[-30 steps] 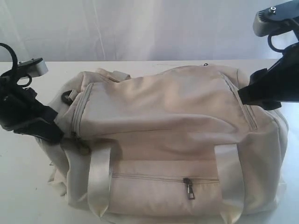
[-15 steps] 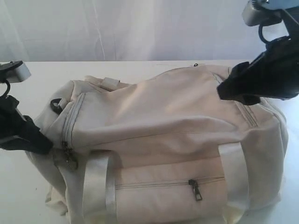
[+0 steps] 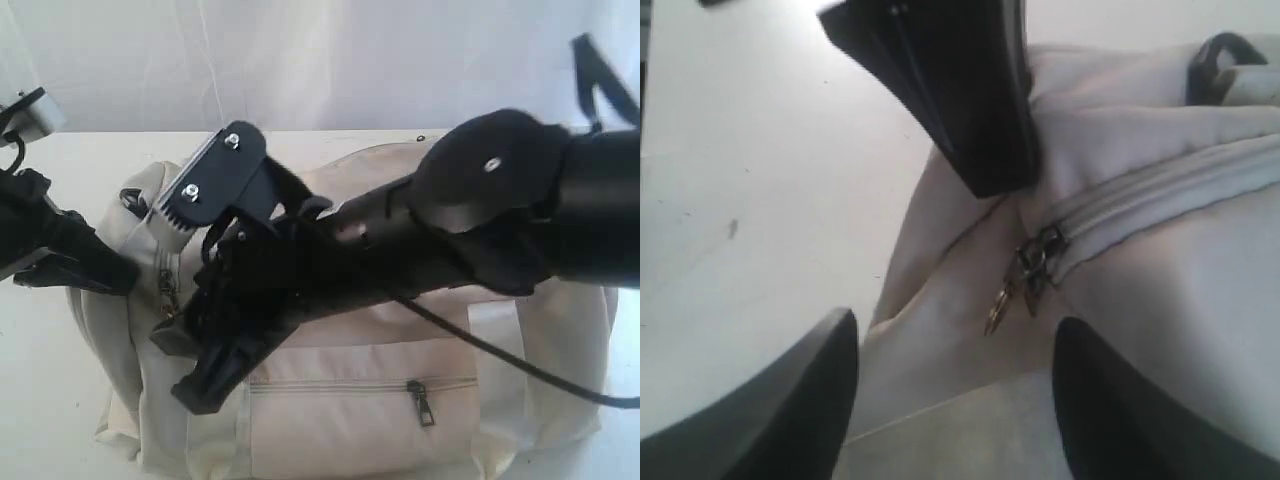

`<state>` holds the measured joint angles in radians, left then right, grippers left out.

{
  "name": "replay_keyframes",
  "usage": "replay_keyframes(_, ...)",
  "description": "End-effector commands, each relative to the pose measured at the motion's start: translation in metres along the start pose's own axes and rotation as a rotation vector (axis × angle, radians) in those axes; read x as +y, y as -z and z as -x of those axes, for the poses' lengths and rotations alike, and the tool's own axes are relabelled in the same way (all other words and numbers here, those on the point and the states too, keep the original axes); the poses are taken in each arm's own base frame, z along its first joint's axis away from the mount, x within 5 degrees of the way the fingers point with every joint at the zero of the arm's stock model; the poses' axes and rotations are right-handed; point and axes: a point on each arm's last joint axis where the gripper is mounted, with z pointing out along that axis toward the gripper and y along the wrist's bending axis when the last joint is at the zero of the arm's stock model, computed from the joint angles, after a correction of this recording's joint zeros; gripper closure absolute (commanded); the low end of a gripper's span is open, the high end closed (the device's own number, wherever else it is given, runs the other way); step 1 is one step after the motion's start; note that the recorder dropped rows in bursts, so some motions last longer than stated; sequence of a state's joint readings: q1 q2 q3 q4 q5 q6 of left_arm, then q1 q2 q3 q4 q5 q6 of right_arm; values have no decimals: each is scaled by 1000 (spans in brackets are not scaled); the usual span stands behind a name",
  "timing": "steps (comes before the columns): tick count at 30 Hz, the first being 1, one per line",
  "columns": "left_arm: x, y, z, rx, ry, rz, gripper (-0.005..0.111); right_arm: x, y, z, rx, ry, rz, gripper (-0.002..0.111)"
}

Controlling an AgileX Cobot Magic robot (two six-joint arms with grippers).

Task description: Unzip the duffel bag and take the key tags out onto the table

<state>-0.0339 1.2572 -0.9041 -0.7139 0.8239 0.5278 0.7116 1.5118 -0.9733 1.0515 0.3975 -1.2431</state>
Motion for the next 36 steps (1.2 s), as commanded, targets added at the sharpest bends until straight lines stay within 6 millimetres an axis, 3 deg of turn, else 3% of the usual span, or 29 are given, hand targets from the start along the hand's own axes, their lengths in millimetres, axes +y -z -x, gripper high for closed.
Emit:
replay_keyframes(1,-10,4,1,-16,-7,-76,107,1,-26,-9,31,31,-54,54)
replay_keyframes(8,-12,4,1,-17,-17,-99,107,0,-43,-18,65,33,-80,54)
replay_keyframes(15,-12,4,1,-17,-17,-99,107,-3,-44,-18,60,31,-108,55)
replay_keyframes(27,-12,4,1,-17,-17,-99,107,-2,-45,-18,62,25,-99,100)
replay_keyframes(32,-12,4,1,-17,-17,-99,107,2,-39,-15,54,25,-68,108)
replay_keyframes(36,-12,4,1,-17,-17,-99,107,3,-35,-12,44,27,-64,108)
